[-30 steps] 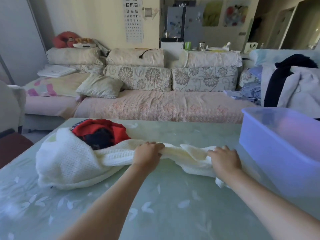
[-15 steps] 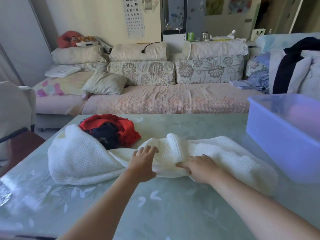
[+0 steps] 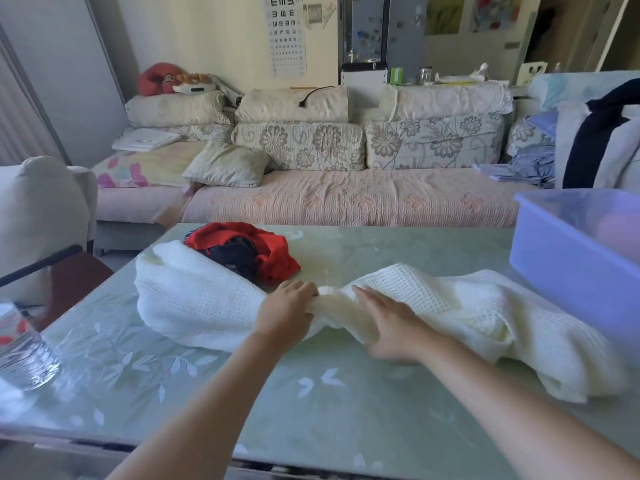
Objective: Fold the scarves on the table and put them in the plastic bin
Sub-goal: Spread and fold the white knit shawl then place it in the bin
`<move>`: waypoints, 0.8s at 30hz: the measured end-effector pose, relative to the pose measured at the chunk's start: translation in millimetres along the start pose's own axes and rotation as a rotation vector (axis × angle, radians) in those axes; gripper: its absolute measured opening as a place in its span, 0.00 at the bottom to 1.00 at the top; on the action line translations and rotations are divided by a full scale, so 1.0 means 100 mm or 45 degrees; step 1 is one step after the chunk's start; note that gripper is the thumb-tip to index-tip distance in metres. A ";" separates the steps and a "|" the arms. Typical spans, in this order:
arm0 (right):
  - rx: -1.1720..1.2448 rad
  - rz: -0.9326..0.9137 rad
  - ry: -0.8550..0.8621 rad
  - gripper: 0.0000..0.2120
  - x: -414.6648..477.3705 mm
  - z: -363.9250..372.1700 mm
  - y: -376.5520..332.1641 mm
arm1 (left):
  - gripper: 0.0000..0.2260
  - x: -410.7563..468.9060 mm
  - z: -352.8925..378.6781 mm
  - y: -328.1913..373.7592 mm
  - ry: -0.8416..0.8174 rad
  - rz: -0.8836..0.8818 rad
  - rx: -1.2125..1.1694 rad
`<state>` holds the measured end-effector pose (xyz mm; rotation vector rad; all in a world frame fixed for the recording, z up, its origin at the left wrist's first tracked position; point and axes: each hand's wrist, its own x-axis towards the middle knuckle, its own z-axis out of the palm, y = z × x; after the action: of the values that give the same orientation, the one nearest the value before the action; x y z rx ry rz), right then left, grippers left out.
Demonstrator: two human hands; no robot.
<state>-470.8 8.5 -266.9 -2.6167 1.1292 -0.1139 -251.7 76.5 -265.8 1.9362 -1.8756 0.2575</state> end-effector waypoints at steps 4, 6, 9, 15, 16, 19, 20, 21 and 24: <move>0.118 -0.055 0.108 0.30 0.05 0.09 0.05 | 0.15 -0.08 0.03 0.37 -0.272 0.071 -0.254; -0.248 0.045 0.209 0.17 0.05 -0.03 0.23 | 0.21 -0.14 0.03 0.38 -0.536 -0.030 -0.291; -0.777 0.267 0.169 0.13 -0.01 -0.21 0.51 | 0.18 -0.18 0.02 0.24 -0.590 -0.182 -0.179; -0.789 0.328 0.108 0.25 -0.14 -0.20 0.58 | 0.26 -0.16 0.02 -0.02 -0.822 -0.234 0.436; -0.616 0.187 0.116 0.31 -0.14 -0.15 0.51 | 0.23 -0.17 0.04 -0.01 -0.837 -0.212 0.507; -0.184 -0.036 -0.017 0.42 -0.15 -0.03 0.19 | 0.11 -0.17 0.05 0.04 -0.638 -0.122 0.621; -0.153 -0.053 -0.039 0.41 -0.15 -0.01 0.12 | 0.10 -0.15 0.03 0.07 -0.515 -0.112 0.551; -0.144 -0.068 -0.020 0.39 -0.14 -0.01 0.07 | 0.08 -0.14 -0.03 0.10 -0.360 -0.109 0.415; -0.119 -0.117 0.153 0.26 -0.10 -0.18 0.04 | 0.05 -0.08 -0.33 0.22 0.041 -0.168 -0.034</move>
<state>-483.7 9.3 -250.9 -2.7779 1.0765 -0.2467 -269.0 97.7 -236.2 2.0151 -1.7139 0.2208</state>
